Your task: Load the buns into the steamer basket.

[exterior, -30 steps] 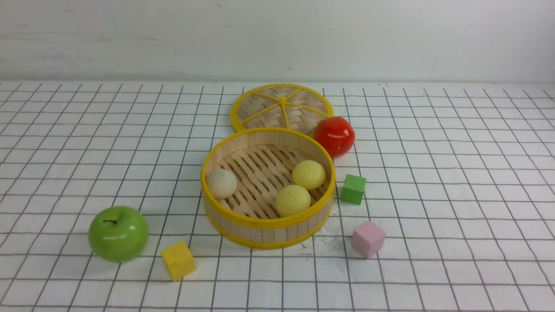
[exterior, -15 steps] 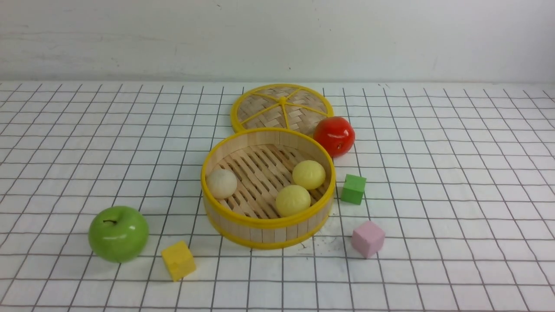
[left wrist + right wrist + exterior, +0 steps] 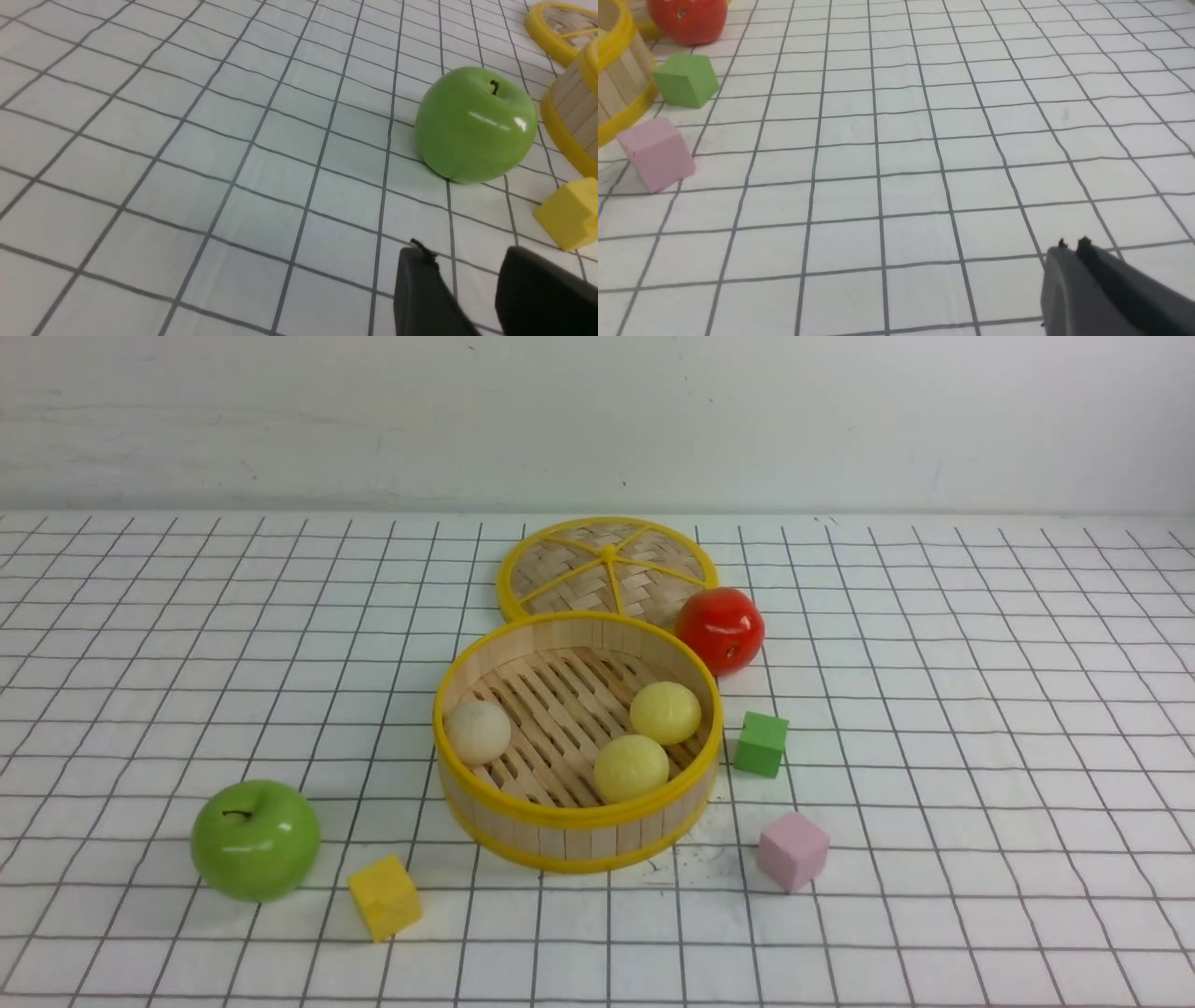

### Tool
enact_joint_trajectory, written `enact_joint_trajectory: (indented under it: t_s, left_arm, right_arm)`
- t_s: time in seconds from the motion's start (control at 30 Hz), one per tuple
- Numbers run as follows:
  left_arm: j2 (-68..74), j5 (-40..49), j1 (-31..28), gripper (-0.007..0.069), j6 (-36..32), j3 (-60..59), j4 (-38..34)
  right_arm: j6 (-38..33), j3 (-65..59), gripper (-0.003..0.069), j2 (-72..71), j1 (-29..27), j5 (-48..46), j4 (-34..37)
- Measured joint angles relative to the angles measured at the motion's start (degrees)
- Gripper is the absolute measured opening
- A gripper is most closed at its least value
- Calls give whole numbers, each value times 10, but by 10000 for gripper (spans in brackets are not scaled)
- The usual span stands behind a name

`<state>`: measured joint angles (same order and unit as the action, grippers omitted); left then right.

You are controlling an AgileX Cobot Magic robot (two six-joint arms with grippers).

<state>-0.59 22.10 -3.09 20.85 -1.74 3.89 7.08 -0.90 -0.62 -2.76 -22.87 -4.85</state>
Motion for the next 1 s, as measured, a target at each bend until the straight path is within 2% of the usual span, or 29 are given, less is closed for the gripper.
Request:
enact_joint_trajectory:
  t_s: [1.0]
  left_arm:
    - [0,0,5,237,0,0,0]
  right_arm:
    - [0,-1,59,0,0,4,-1]
